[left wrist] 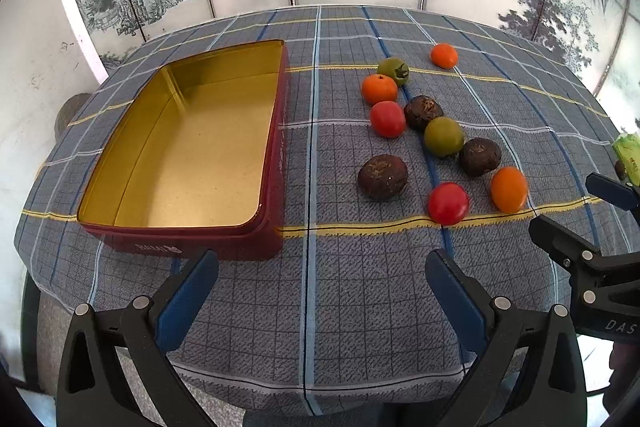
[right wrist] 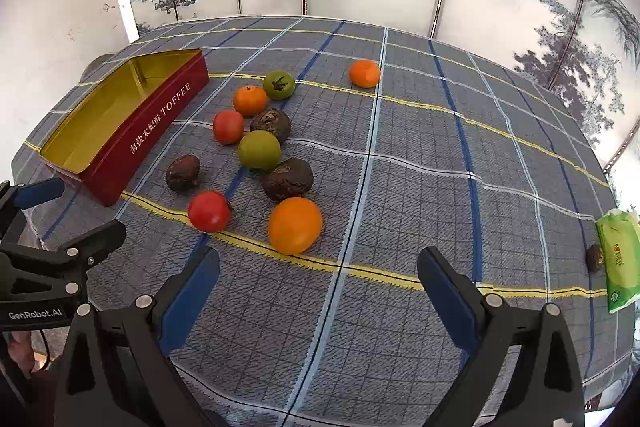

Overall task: Organize fruits
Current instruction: 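Move both grippers toward the fruits beside the gold tin, then grasp the large orange with the right gripper while the left gripper grasps a red tomato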

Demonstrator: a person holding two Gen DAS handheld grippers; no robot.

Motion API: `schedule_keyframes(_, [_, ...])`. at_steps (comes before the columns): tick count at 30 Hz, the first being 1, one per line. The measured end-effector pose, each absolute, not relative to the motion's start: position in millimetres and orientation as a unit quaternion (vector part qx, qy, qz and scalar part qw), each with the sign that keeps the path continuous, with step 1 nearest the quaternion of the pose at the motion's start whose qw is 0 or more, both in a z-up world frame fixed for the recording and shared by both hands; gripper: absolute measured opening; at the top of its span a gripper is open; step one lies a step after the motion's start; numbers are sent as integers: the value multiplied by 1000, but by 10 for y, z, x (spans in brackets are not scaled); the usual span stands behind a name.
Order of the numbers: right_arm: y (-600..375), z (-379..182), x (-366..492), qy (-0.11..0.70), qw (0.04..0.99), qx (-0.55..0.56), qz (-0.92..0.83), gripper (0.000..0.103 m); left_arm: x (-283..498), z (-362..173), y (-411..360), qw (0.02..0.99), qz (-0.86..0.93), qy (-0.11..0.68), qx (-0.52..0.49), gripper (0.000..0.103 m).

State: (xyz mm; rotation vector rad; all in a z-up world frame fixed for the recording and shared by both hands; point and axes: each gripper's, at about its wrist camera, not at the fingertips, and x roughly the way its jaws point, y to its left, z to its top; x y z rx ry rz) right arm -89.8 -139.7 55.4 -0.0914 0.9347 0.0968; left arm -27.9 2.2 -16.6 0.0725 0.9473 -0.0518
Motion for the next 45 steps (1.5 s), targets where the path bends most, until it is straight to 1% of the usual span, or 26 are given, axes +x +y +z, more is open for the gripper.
schedule_keyframes(7, [-1367,524,-885,453,889,-52,46,97,-278,-176,9,888,-27,457,35,102])
schedule_keyframes(9, [-1370,514,-880,454,889,-52,43,96,-288,-171,-1,889,-28,456,36,102])
schedule_keyframes(15, [-1395,433,-829,464,884,-52,40,86,-276,-175,-37,889,-33,455,40,101])
schedule_keyframes(17, [-1387,380,-803,468,881,-59,41,77,-267,-180,-51,888,-37,457,41,97])
schedule_keyframes(18, [-1384,357,-791,471,879,-60,41,75,-261,-183,-56,887,-38,458,42,96])
schedule_keyframes(20, [-1375,309,-753,474,877,-59,46,67,-247,-194,-71,885,-43,461,43,91])
schedule_keyframes(22, [-1360,270,-699,476,876,-60,49,66,-234,-202,-87,884,-47,462,45,89])
schedule_keyframes(24, [-1334,238,-653,474,877,-58,56,64,-217,-208,-106,883,-53,464,45,85])
schedule_keyframes(27, [-1303,187,-578,475,876,-58,62,59,-182,-215,-149,881,-62,466,48,81])
schedule_keyframes(29, [-1286,149,-535,477,874,-56,69,49,-165,-218,-177,880,-70,466,49,79])
schedule_keyframes(30, [-1288,145,-529,475,875,-53,74,46,-154,-219,-195,880,-74,467,50,78])
schedule_keyframes(32, [-1289,150,-520,471,877,-48,83,32,-118,-220,-237,878,-85,469,48,76])
schedule_keyframes(39, [-1585,192,-478,464,883,-32,52,31,13,-194,-440,873,-125,470,46,74])
schedule_keyframes(41, [-1775,204,-422,463,885,-21,28,31,61,-215,-519,869,-135,474,47,69])
schedule_keyframes(45, [-2073,224,-327,457,889,-7,-8,31,152,-258,-663,861,-149,484,49,65])
